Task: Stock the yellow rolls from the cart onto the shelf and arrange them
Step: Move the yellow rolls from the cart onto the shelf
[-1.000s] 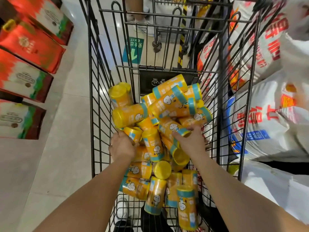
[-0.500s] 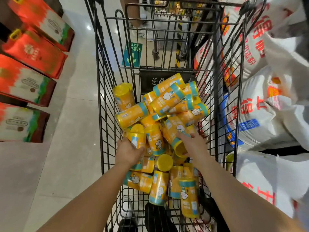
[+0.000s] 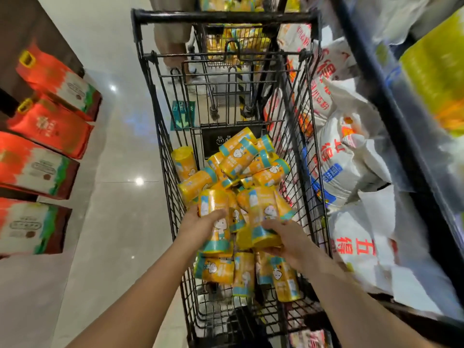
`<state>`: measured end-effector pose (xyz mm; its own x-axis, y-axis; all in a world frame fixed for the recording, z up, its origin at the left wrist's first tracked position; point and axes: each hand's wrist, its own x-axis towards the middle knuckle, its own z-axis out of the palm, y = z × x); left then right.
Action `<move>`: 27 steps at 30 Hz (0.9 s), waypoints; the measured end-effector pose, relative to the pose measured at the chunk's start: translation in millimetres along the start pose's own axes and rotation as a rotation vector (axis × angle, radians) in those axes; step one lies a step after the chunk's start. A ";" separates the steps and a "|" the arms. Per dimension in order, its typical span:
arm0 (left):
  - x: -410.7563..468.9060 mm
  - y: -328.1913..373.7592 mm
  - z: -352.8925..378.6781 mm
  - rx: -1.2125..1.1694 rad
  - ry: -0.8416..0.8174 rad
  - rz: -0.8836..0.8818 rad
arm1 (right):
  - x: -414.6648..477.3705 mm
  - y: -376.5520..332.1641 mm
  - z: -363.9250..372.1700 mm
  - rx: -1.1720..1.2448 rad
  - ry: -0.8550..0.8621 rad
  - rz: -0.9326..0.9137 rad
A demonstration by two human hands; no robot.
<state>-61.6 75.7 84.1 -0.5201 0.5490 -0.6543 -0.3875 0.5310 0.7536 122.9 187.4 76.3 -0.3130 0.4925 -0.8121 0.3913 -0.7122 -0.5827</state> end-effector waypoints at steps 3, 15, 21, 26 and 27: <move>-25.8 15.8 -11.6 -0.026 -0.060 0.036 | -34.7 3.8 6.9 0.012 -0.053 -0.076; -138.9 84.1 -44.1 -0.170 -0.291 0.195 | -174.1 7.3 46.9 0.094 -0.029 -0.533; -190.8 109.2 -43.4 -0.163 -0.468 0.251 | -246.6 5.9 56.1 0.319 0.031 -0.689; -234.5 131.6 -32.5 -0.137 -0.566 0.349 | -309.6 3.1 53.2 0.412 0.115 -0.822; -242.3 135.4 -29.6 -0.129 -0.579 0.368 | -320.5 2.7 50.8 0.415 0.130 -0.850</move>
<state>-10.6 -4.5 346.6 -0.1596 0.9533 -0.2564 -0.3701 0.1830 0.9108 180.3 2.3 336.5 -0.2424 0.9610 -0.1332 -0.2690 -0.1985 -0.9425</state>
